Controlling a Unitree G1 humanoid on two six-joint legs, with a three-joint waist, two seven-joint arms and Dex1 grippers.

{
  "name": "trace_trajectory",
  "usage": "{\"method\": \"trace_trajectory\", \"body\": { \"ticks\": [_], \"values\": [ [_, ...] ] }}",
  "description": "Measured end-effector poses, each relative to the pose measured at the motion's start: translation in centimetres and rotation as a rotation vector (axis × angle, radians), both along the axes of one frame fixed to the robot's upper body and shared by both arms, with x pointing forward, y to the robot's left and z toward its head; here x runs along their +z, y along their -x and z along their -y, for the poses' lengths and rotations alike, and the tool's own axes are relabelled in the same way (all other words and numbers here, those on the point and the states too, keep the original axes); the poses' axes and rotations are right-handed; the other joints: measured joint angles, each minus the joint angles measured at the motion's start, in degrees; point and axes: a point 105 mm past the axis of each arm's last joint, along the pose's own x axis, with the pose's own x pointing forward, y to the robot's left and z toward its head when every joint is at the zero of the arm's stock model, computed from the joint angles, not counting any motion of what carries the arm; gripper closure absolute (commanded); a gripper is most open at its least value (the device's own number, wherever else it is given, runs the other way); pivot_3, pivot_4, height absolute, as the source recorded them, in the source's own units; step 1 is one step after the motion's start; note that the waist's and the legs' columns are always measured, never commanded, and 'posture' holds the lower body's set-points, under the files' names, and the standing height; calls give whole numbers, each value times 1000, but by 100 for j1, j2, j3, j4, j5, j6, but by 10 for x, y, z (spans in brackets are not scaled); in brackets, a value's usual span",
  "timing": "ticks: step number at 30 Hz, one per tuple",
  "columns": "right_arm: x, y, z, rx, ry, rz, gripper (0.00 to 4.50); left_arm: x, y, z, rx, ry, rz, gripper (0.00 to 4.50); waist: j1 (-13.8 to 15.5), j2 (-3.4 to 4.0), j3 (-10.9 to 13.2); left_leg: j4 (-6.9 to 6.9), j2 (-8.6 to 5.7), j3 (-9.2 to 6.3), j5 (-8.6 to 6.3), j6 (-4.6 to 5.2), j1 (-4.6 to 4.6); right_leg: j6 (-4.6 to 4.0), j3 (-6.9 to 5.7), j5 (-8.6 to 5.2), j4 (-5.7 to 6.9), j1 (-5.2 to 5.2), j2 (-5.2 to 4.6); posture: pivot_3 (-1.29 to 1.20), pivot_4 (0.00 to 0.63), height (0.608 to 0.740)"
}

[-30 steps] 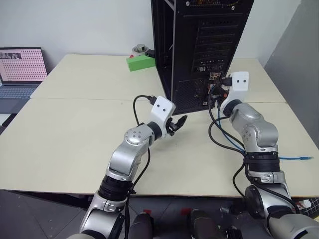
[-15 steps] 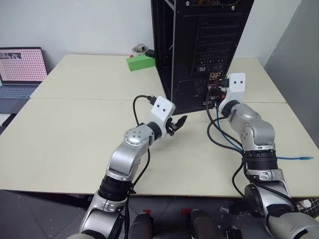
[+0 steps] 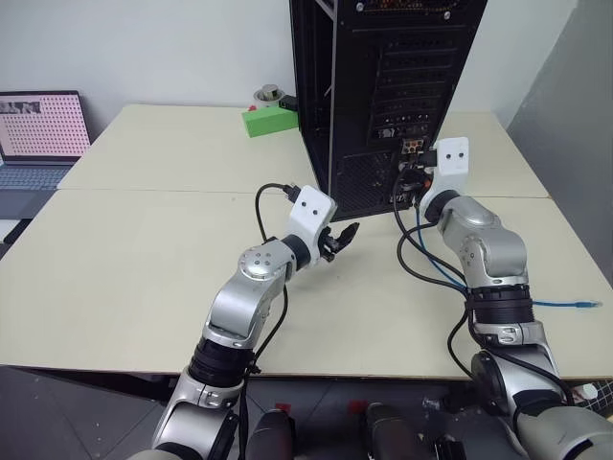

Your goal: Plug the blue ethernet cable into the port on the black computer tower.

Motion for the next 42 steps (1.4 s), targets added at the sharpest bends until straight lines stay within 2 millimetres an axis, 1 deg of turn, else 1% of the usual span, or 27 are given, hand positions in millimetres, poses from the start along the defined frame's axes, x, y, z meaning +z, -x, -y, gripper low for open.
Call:
{"method": "trace_trajectory", "body": {
  "ticks": [24,31,42],
  "values": [
    [1,1,6,-19,28,-2,4491,-2,0,-1,2,-5,-5,1600,0,0,0,0,0,0,0,0,-2,2,0,-1,-3,-1,0,0,150,740],
    [-2,0,9,-34,43,-6,4491,-4,1,-1,3,-5,-9,1600,0,0,0,0,0,0,0,0,-2,2,0,-1,-4,-1,0,0,150,740],
    [-2,-1,7,-26,41,-2,4491,-5,1,-2,4,-7,-12,1600,0,0,0,0,0,0,0,0,-3,3,0,-2,-4,-1,0,0,150,740]
  ]
}}
